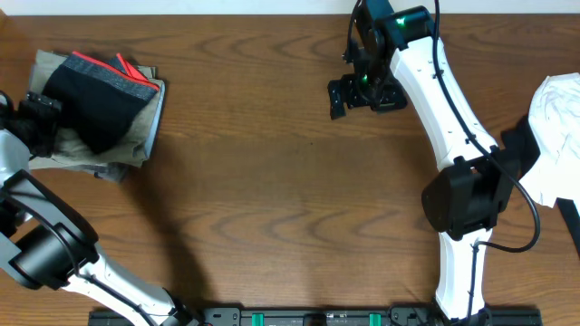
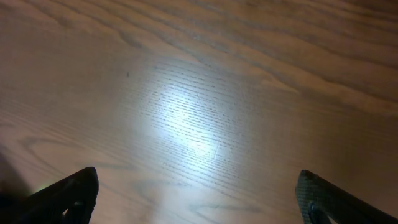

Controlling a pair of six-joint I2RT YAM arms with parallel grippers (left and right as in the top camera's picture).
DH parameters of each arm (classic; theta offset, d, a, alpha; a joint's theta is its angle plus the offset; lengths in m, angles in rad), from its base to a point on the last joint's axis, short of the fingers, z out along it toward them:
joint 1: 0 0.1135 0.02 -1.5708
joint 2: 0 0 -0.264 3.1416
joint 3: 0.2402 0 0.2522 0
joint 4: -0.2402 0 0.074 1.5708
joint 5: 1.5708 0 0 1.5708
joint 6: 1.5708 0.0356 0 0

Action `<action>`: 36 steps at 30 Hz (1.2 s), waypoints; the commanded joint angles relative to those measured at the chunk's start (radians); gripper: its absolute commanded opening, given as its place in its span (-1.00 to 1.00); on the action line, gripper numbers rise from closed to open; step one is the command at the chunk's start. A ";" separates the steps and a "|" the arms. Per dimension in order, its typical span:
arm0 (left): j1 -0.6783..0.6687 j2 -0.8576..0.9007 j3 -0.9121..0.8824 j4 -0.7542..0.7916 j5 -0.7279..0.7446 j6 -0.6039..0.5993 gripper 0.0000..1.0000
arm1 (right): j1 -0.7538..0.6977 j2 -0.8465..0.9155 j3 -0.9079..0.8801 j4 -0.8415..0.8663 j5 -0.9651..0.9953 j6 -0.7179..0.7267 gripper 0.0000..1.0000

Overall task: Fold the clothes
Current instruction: 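Press and adjust the leggings on the trousers with the left gripper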

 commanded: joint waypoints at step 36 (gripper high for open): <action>0.004 -0.008 0.003 -0.009 0.005 0.013 -0.88 | -0.005 -0.023 0.016 -0.021 0.002 -0.008 0.99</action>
